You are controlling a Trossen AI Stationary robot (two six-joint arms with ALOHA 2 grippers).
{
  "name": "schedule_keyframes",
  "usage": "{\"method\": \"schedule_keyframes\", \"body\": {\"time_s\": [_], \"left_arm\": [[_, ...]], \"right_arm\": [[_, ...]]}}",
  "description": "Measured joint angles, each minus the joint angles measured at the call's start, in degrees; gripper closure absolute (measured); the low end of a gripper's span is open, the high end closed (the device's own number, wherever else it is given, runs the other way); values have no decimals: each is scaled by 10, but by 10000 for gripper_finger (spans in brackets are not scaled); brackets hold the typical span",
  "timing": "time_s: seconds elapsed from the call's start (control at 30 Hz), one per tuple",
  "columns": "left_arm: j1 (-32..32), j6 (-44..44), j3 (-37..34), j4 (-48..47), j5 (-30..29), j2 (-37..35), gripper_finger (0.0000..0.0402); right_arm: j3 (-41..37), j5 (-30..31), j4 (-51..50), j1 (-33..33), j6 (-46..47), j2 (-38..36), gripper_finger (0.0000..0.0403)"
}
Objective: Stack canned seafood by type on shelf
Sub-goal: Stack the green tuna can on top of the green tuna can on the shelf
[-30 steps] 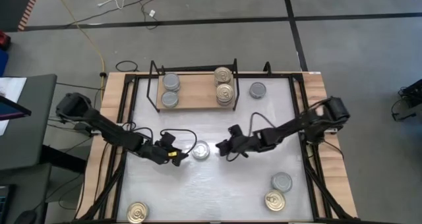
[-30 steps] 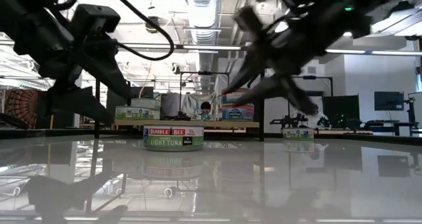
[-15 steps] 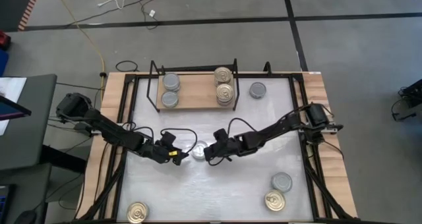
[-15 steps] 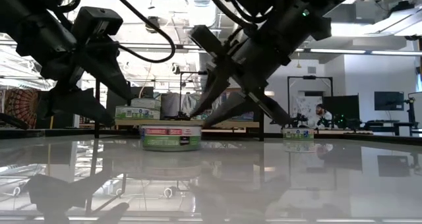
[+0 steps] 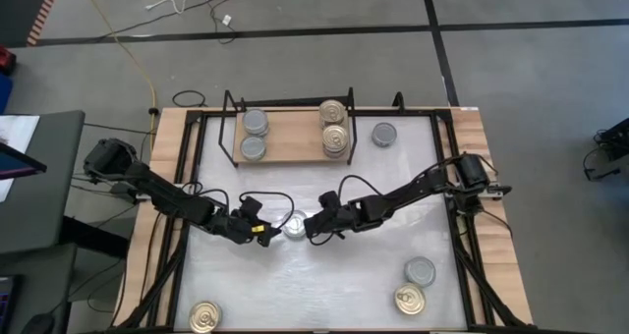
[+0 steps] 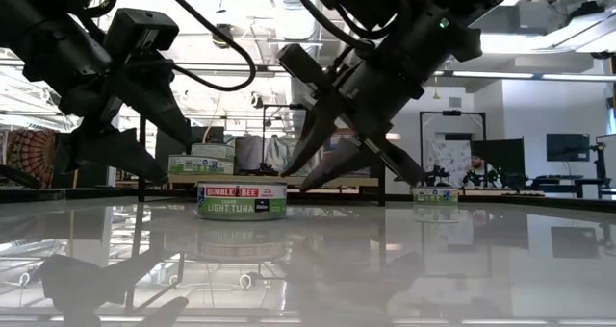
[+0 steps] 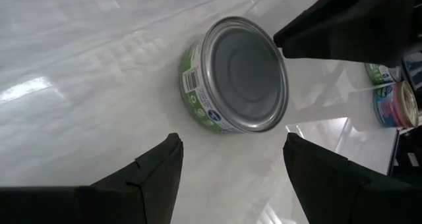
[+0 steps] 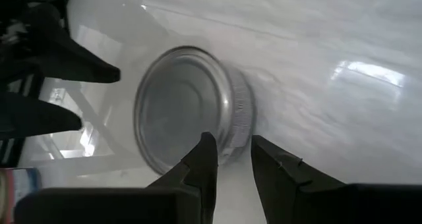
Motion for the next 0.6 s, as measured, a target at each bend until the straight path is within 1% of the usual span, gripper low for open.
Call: {"method": "schedule_keyframes", "body": {"time_s": [0.17, 0.3, 0.47, 0.6], "left_arm": [[0, 0, 0, -1, 0, 0, 150], [0, 1, 0, -2, 0, 0, 150], [0, 1, 0, -5, 0, 0, 150], [0, 0, 0, -11, -1, 0, 150]], "right_arm": [[0, 0, 19, 0, -3, 0, 285], [0, 0, 16, -6, -11, 3, 285], [11, -7, 33, -3, 12, 18, 285], [26, -5, 11, -3, 12, 36, 284]]}}
